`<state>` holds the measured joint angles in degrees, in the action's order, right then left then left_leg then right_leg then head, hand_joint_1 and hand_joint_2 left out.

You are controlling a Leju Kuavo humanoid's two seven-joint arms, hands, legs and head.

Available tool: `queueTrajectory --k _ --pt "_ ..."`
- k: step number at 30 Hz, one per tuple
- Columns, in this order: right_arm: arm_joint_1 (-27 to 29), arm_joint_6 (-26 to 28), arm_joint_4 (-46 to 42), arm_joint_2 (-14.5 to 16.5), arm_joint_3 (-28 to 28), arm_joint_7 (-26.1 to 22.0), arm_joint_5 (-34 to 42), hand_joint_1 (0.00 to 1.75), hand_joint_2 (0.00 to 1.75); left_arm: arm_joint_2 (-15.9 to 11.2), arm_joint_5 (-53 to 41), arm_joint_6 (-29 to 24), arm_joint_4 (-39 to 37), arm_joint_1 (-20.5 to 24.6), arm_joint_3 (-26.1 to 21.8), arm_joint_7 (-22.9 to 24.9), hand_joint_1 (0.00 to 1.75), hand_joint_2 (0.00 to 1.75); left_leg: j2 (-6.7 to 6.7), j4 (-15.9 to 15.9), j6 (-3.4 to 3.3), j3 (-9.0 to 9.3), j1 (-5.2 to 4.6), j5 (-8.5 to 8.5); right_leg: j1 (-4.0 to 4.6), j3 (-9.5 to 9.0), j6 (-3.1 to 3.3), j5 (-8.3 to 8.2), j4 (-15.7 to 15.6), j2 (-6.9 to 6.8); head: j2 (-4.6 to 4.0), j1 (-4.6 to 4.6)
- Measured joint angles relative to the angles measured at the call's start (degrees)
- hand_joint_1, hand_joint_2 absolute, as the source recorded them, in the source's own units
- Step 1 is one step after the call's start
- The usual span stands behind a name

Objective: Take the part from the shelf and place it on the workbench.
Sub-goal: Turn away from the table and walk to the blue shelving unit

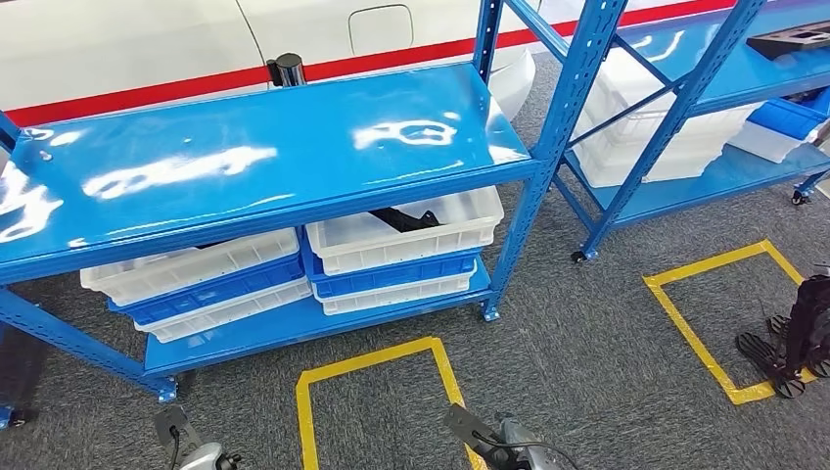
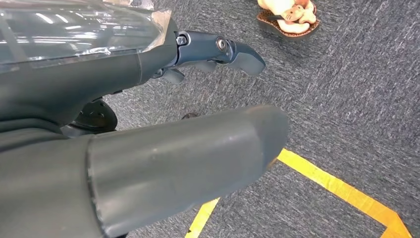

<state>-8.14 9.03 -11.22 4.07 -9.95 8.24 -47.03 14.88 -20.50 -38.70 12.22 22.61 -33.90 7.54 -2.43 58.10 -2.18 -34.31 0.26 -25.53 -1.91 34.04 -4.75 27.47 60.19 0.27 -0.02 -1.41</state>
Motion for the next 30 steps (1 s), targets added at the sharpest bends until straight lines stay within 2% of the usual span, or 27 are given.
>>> queueTrajectory --k 1,4,5,7,9,10,11,12,14,15,17,20,21,22,24,25,26,27,29,30 --pt "0.0 0.0 0.0 0.0 0.0 0.0 0.0 0.0 0.0 0.0 0.0 0.0 0.0 0.0 0.0 0.0 0.0 0.0 -0.04 0.2 0.33 -0.09 -0.09 -0.12 0.1 -0.72 0.37 -0.34 -1.4 0.09 0.0 0.02" --pt "-0.1 0.0 0.0 0.0 0.0 0.0 0.0 0.0 0.0 0.0 0.0 0.0 0.0 0.0 0.0 0.0 0.0 0.0 0.06 0.3 1.11 -0.2 0.15 -0.22 0.21 -0.85 1.74 -0.56 -1.6 0.13 -0.01 0.07" --pt "-0.1 0.1 0.0 0.0 0.0 0.0 0.0 0.0 0.0 0.0 0.0 0.0 0.0 0.0 0.0 0.0 0.0 0.0 0.41 1.0 1.4 -0.48 0.28 -0.75 0.11 -0.92 2.11 -0.61 -1.7 0.1 -0.01 0.11" --pt "-0.1 0.1 0.0 0.0 0.1 0.0 0.1 0.0 0.0 0.0 0.0 0.1 0.0 0.0 0.0 0.0 0.0 0.0 1.32 5.5 1.95 -2.53 0.44 -3.4 -0.08 -1.07 2.91 -0.59 -1.8 -0.1 -0.01 0.21" --pt "0.0 0.1 0.0 0.0 0.1 0.0 0.2 0.0 0.0 0.0 0.0 0.2 0.0 -0.1 0.1 0.0 0.0 0.0 1.87 13.0 2.33 -6.27 0.5 -6.62 0.04 -1.09 3.38 -0.5 -1.8 -0.39 -0.01 0.27" --pt "0.0 0.2 0.0 0.0 0.1 0.0 0.2 0.0 0.0 0.0 0.0 0.2 0.0 -0.3 0.1 0.0 0.0 0.0 1.98 15.6 2.42 -7.71 0.53 -7.28 0.09 -1.1 3.42 -0.46 -1.8 -0.48 -0.01 0.27" --pt "0.0 0.2 0.0 0.0 0.1 0.0 0.3 0.0 0.0 0.0 0.0 0.2 0.0 -0.4 0.1 0.0 0.0 0.0 2.07 16.4 2.45 -8.24 0.56 -6.9 0.11 -1.13 3.43 -0.44 -1.7 -0.53 -0.01 0.27" --pt "0.0 0.2 0.0 0.0 0.1 0.0 0.3 0.0 0.0 -0.1 0.0 0.3 0.0 -0.5 0.1 0.0 0.0 0.0 2.15 14.8 2.4 -7.63 0.6 -5.48 0.1 -1.19 3.44 -0.41 -1.7 -0.55 -0.01 0.27" --pt "0.0 0.3 0.0 0.0 0.1 0.0 0.5 0.0 0.0 -0.1 -0.1 0.4 0.0 -0.5 0.1 -0.1 0.0 0.0 2.52 7.5 2.15 -4.1 0.64 -1.74 0.18 -1.37 3.3 -0.28 -1.7 -0.56 -0.01 0.27" --pt "0.0 0.4 0.0 0.0 0.1 0.0 0.6 0.0 0.0 -0.1 -0.1 0.5 0.0 -0.4 0.1 -0.2 0.0 0.0 2.69 4.1 2.02 -2.46 0.57 -0.58 0.38 -1.37 3.13 -0.17 -1.7 -0.57 -0.01 0.26" --pt "0.0 0.6 0.0 0.0 0.1 0.0 0.8 0.0 0.0 -0.1 -0.1 0.5 0.0 -0.3 0.1 -0.2 0.0 0.0 2.79 1.0 1.72 -1.05 0.24 -0.19 0.72 -1.3 2.62 -0.1 -1.8 -0.68 -0.01 0.2" --pt "0.2 0.8 0.0 -0.1 0.1 -0.1 0.9 0.0 0.0 -0.1 -0.2 0.5 0.0 -0.4 0.2 -0.3 0.0 0.0 2.38 0.4 0.59 -0.85 -0.01 0.1 0.7 -1.2 1.58 0.19 -1.7 -0.98 -0.01 0.17" --pt "0.2 0.8 0.0 -0.1 0.1 -0.1 0.9 0.0 0.0 0.0 -0.2 0.6 0.0 -0.4 0.2 -0.4 0.0 0.0 2.3 0.1 0.14 -0.68 0.05 0.3 0.71 -0.65 1.51 0.92 -0.5 -1.0 -0.01 0.13" --pt "0.2 0.9 0.0 -0.1 0.1 -0.1 0.9 0.0 0.0 0.0 -0.3 0.6 0.0 -0.3 0.2 -0.4 0.0 0.0 2.21 -0.1 -0.23 -0.52 0.13 0.44 0.75 0.53 1.67 2.16 2.0 -0.93 -0.01 0.08" --pt "0.3 1.0 0.0 -0.2 0.1 -0.1 1.0 0.0 0.0 0.0 -0.3 0.8 0.0 -0.4 0.2 -0.5 0.0 0.0 2.06 -0.2 -0.66 -0.48 0.03 0.44 0.78 4.18 2.23 5.2 9.6 -0.66 -0.01 0.0" --pt "0.4 1.0 0.0 -0.2 0.1 -0.1 1.1 0.0 0.0 0.0 -0.3 0.9 0.0 -0.5 0.2 -0.5 0.0 0.0 1.93 -0.2 -0.75 -0.48 -0.05 0.41 0.81 5.85 2.26 6.13 12.8 -0.56 -0.01 0.0" --pt "0.6 1.0 0.0 -0.2 0.1 -0.1 1.1 0.0 0.0 0.0 -0.3 0.9 0.0 -0.6 0.2 -0.5 0.0 0.0 1.77 -0.2 -0.78 -0.47 -0.12 0.4 0.82 6.71 2.07 6.26 14.3 -0.5 -0.01 -0.01" --pt "0.6 1.0 0.0 -0.3 0.1 -0.1 1.1 0.0 0.0 0.0 -0.3 1.0 0.0 -0.6 0.2 -0.5 0.0 0.0 1.56 -0.1 -0.78 -0.44 -0.16 0.38 0.81 6.5 1.72 5.51 13.5 -0.49 -0.01 -0.01" --pt "0.7 1.0 0.0 -0.4 0.2 -0.1 1.2 0.0 0.0 0.1 -0.4 1.0 0.0 -0.6 0.2 -0.5 0.0 0.0 1.19 -0.1 -0.69 -0.31 -0.18 0.33 0.8 3.28 1.03 2.38 6.4 -0.44 -0.01 -0.02" --pt "0.6 1.1 0.0 -0.4 0.2 -0.1 1.2 0.0 0.0 0.1 -0.4 1.0 0.0 -0.6 0.2 -0.5 0.0 0.0 1.04 0.1 -0.53 -0.32 -0.34 0.23 0.87 1.36 1.0 0.93 2.4 -0.35 -0.01 -0.01"
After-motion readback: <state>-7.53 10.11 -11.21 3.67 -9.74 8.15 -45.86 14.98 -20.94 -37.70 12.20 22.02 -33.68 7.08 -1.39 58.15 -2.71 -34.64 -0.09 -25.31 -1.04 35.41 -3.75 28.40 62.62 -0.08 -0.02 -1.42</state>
